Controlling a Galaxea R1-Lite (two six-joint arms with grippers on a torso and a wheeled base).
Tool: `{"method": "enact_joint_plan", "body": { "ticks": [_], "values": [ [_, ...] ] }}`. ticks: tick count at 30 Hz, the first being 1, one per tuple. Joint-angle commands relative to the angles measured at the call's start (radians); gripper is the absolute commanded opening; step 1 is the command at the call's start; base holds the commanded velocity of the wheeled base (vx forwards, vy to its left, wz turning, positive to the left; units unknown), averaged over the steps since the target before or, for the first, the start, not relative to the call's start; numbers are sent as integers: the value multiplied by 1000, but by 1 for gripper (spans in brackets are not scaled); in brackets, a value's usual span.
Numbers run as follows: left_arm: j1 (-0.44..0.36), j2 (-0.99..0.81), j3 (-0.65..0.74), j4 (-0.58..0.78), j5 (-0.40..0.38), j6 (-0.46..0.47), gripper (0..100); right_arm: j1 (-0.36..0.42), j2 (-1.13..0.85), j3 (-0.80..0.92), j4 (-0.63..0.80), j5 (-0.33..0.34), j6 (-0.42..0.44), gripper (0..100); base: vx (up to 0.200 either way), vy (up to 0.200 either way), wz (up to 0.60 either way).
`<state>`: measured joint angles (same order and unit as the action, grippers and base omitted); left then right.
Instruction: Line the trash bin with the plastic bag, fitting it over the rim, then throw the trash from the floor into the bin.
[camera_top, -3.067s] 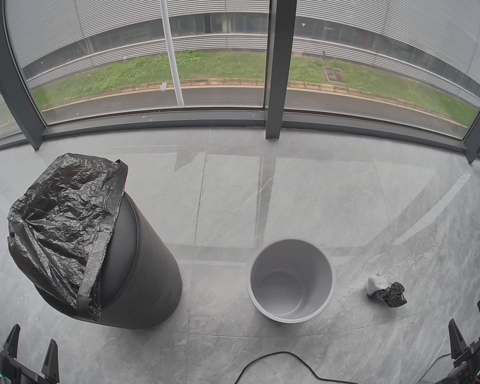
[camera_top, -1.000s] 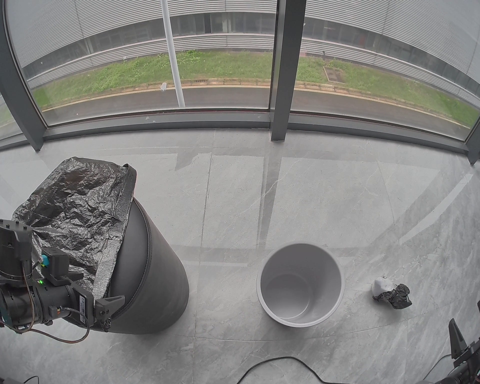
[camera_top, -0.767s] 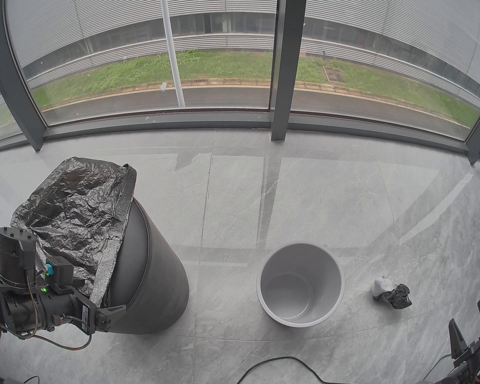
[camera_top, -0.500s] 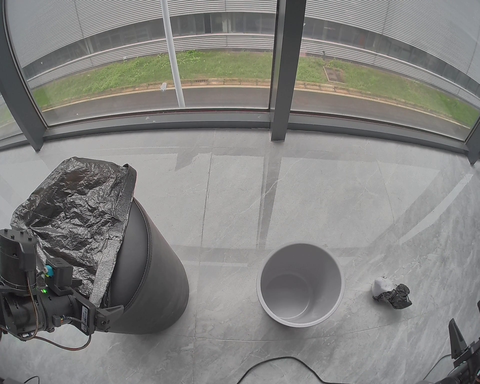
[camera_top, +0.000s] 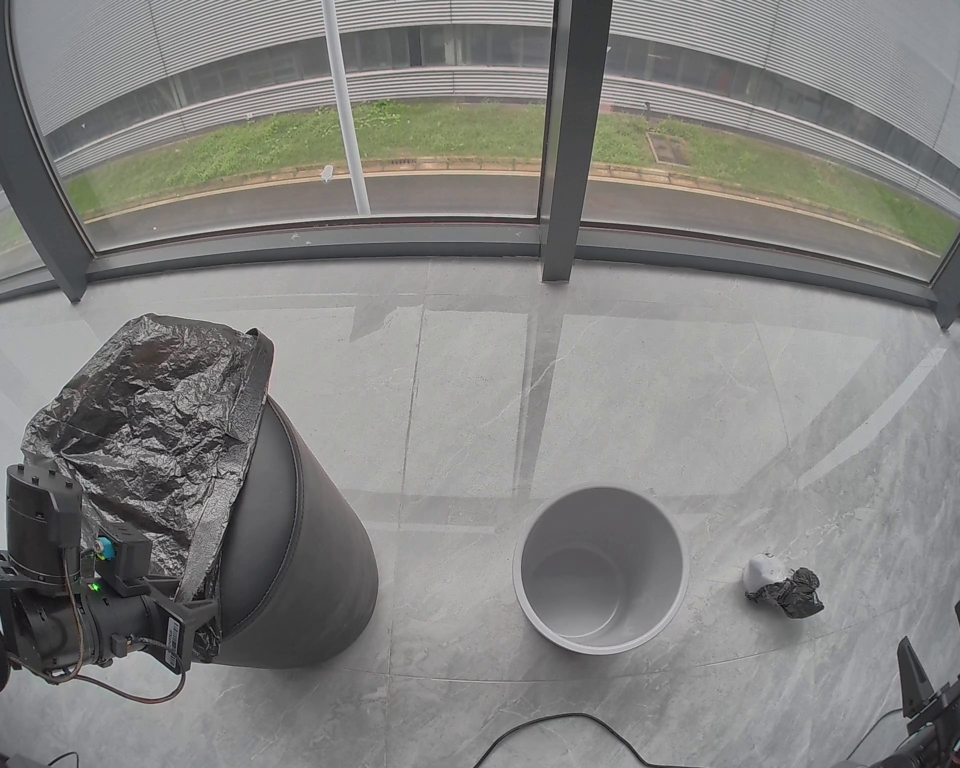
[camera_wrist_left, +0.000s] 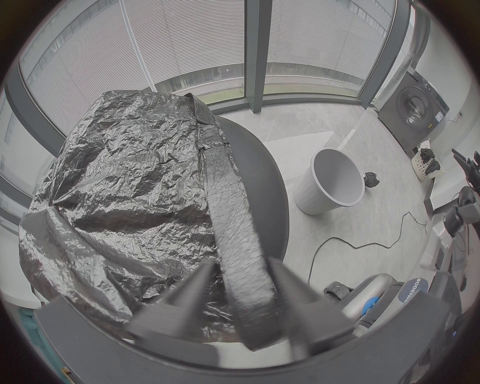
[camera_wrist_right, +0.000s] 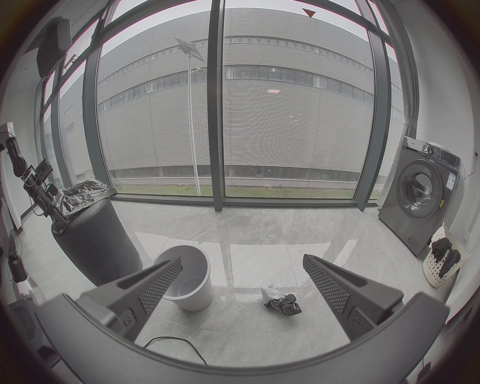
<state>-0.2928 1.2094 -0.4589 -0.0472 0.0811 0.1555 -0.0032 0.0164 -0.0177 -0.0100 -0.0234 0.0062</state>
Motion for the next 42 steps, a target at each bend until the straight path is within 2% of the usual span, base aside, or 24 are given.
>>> {"method": "enact_joint_plan", "body": {
  "ticks": [1, 16, 19, 22, 31, 35, 38, 42],
  "values": [
    [4, 2, 6, -6, 0, -1, 0, 0, -10, 18, -1, 0, 0, 100, 0, 0, 0],
    [64, -22, -24, -95, -1, 7, 0, 0, -10, 18, -1, 0, -5, 100, 0, 0, 0],
    [64, -24, -78, -135, 2, 52, 0, 0, -10, 18, -1, 2, -5, 100, 0, 0, 0],
    [64, -37, -159, -163, 2, 147, 0, -1, -7, 18, 1, 2, -12, 100, 0, 0, 0],
    [57, -145, -251, -164, -4, 354, 0, 2, 8, 18, 1, 2, -11, 100, 0, 0, 0],
    [53, -171, -310, -160, -4, 374, 0, 23, 54, 18, 2, 3, -12, 100, 0, 0, 0],
    [52, -171, -359, -157, -4, 374, 0, 97, 137, 18, 2, 17, -17, 100, 0, 0, 0],
    [52, -162, -431, -154, -7, 374, 0, 100, 174, -15, -22, 33, -49, 100, 0, 0, 0]
  ]
}}
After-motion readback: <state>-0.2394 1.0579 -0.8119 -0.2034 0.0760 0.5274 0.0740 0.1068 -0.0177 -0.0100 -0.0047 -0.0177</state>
